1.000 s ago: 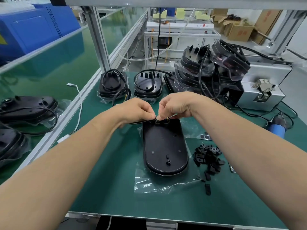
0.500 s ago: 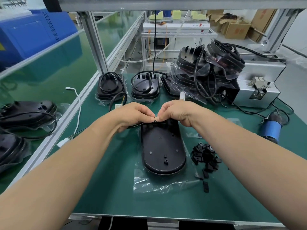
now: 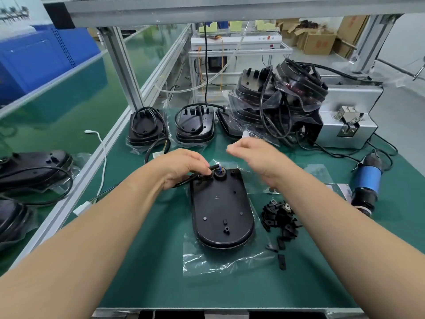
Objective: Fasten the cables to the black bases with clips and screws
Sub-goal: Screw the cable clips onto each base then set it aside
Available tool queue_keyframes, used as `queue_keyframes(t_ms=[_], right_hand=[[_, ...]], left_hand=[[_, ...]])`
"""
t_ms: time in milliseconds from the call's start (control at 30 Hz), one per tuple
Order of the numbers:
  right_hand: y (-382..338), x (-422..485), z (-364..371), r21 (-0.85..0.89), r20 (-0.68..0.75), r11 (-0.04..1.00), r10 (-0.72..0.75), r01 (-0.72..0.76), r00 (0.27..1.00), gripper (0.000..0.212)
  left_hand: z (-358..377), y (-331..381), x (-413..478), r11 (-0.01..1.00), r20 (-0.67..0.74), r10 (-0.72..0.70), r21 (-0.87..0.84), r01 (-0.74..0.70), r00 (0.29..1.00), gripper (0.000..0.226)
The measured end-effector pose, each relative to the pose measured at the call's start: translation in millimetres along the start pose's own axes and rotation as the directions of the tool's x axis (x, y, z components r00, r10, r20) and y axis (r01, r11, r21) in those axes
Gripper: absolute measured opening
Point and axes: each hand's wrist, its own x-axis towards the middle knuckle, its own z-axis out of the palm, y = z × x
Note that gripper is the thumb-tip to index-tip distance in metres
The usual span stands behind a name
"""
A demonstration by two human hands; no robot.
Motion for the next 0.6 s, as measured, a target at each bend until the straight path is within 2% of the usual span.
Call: queue_keyframes(t_ms=[67, 100, 133, 167, 200, 267, 333, 433, 600], right_hand=[[-1.1, -16.7, -28.8, -0.092, -0.195, 0.99, -0.126, 0.11, 0.973, 0.012], [2.4, -27.3, -47.5, -0.208, -0.293, 0.969, -0.194, 0.136, 0.936, 0.016], [10.3, -37.2, -69.7, -0.361, -0.389, 0.927, -0.253, 0.106, 0.886, 0.025], [21.9, -45.4, -95.0, -0.497, -0.484, 0.868, -0.275, -0.002, 0.831, 0.037], [34.9, -52.4, -120.7, -0.564, -0.58, 0.808, -0.24, -0.171, 0.779, 0.049], [63.7, -63.5, -159.7, -0.506, -0.714, 0.705, -0.018, -0.497, 0.7, 0.067], [88.5, -70.2, -171.7, -0.439, -0.729, 0.621, 0.176, -0.649, 0.662, 0.078], [109.4, -73.3, -157.4, -0.415, -0.712, 0.606, 0.248, -0.679, 0.657, 0.092], [115.1, -71.3, -150.4, -0.288, -0.743, 0.695, 0.273, -0.659, 0.612, 0.07]], left_hand=[[-1.5, -0.2, 0.0, 1.0, -0.002, 0.003, 0.022, -0.003, 1.0, 0.014], [-2.1, 0.8, 0.6, 1.0, 0.005, -0.001, 0.027, 0.001, 1.0, 0.014], [-2.7, 2.3, 1.3, 1.0, 0.019, -0.013, 0.026, 0.012, 1.0, 0.014], [-3.1, 3.9, 1.8, 0.999, 0.033, -0.03, 0.022, 0.029, 0.999, 0.015], [-3.7, 5.4, 2.1, 0.999, 0.045, -0.049, 0.022, 0.048, 0.998, 0.016], [-5.0, 7.5, 3.5, 0.997, 0.065, -0.079, 0.023, 0.077, 0.995, 0.017], [-6.4, 8.6, 4.7, 0.995, 0.079, -0.095, 0.022, 0.093, 0.992, 0.018], [-9.5, 9.8, 6.6, 0.993, 0.092, -0.112, 0.032, 0.11, 0.989, 0.019], [-12.2, 14.4, 7.4, 0.989, 0.117, -0.148, 0.042, 0.144, 0.982, 0.021]])
